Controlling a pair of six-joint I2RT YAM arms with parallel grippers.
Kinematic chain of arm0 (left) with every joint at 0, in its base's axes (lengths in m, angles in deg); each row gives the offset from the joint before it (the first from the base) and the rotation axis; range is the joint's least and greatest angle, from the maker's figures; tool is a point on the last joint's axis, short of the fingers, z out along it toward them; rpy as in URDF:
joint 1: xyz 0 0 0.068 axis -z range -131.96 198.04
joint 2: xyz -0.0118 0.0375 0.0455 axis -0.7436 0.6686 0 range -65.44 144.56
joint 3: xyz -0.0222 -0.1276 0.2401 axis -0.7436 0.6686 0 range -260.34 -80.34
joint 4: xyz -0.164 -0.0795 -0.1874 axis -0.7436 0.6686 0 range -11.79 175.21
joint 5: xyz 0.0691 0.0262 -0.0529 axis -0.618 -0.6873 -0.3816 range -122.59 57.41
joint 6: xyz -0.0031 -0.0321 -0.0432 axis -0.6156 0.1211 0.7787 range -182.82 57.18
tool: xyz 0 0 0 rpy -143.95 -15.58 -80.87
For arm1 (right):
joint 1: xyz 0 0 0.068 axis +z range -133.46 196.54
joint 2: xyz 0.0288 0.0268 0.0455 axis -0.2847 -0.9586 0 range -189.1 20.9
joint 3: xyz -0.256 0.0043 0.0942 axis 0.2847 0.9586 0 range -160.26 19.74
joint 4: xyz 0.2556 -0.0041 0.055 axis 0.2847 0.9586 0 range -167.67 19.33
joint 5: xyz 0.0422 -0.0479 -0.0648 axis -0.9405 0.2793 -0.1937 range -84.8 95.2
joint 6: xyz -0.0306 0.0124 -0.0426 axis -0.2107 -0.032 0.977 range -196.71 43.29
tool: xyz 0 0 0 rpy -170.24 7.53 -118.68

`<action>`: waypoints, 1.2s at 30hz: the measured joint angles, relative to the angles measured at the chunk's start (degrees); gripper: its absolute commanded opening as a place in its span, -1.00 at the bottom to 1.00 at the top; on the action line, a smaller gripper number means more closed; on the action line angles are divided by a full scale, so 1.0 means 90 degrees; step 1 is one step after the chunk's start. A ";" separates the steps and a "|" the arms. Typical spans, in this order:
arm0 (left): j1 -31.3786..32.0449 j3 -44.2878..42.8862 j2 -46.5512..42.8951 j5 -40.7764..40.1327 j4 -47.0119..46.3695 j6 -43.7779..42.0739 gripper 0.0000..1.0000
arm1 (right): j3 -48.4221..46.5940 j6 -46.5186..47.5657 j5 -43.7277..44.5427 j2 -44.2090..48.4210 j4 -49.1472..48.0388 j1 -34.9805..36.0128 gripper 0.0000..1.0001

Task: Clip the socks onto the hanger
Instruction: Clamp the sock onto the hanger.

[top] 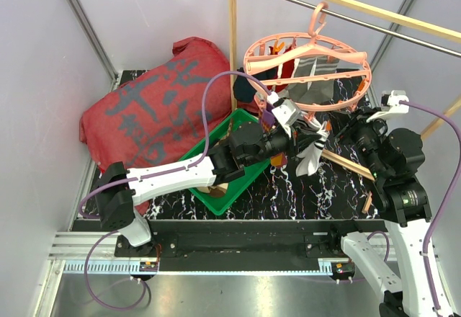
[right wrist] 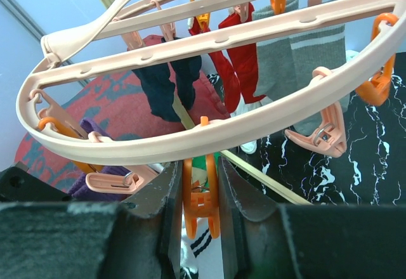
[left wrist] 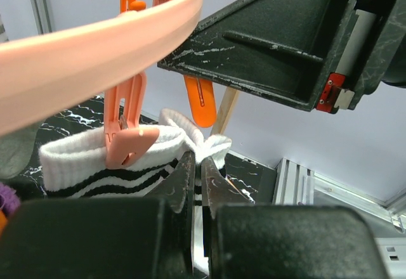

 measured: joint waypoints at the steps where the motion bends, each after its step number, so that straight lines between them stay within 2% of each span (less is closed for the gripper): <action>1: 0.0000 0.0000 0.0000 0.0000 -0.0002 0.0000 -1.00 | 0.0000 -0.0010 0.0022 0.0000 -0.0012 0.0000 -0.73; 36: 0.0078 0.0000 0.0000 0.0027 0.0000 -0.0075 -1.00 | 0.0418 -0.0243 0.0233 0.0029 -0.0362 0.0000 -0.72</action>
